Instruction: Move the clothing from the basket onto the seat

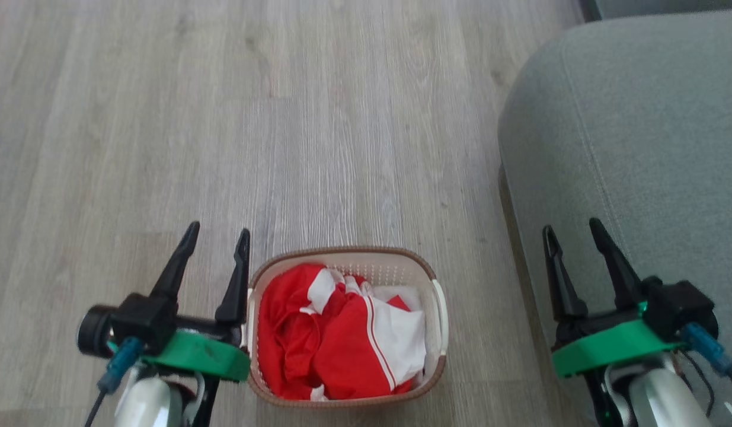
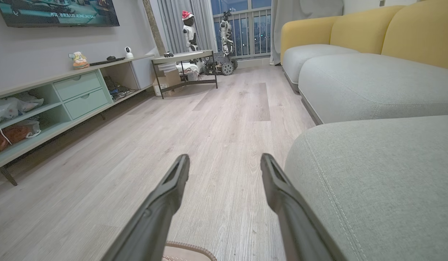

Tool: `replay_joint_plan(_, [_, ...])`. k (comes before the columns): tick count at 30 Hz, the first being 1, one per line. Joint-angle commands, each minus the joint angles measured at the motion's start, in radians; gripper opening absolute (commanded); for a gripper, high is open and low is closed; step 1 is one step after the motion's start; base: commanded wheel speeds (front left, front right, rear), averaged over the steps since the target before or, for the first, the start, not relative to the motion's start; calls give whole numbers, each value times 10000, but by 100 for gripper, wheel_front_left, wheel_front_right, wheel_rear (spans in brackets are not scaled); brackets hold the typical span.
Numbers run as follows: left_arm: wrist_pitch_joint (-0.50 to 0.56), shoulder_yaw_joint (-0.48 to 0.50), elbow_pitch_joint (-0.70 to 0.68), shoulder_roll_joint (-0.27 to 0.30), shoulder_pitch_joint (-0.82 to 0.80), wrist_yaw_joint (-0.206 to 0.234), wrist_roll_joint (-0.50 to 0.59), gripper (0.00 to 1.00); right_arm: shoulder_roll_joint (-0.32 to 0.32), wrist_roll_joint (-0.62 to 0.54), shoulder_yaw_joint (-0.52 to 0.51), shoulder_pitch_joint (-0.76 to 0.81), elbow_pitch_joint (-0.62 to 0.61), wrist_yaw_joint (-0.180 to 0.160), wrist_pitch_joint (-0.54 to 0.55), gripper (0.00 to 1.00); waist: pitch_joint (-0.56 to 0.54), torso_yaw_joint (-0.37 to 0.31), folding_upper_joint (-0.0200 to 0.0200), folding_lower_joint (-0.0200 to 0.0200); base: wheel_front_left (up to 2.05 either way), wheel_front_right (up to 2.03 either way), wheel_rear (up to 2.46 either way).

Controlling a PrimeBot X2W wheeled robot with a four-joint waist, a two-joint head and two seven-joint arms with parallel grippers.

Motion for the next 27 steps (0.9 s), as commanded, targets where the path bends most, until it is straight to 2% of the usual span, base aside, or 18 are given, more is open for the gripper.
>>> replay_joint_plan(1, [-95,305,-349,29,-623,-59,-65,100,-37,-66,226,-462,-399,-2,-105,100,217,-37,0,0,0,0,0])
replay_joint_plan(27, [-95,-329,-26,231,-2513,-59,-196,100,30,-62,130,-1988,-786,-2,-105,100,3169,-386,0,0,0,0,0])
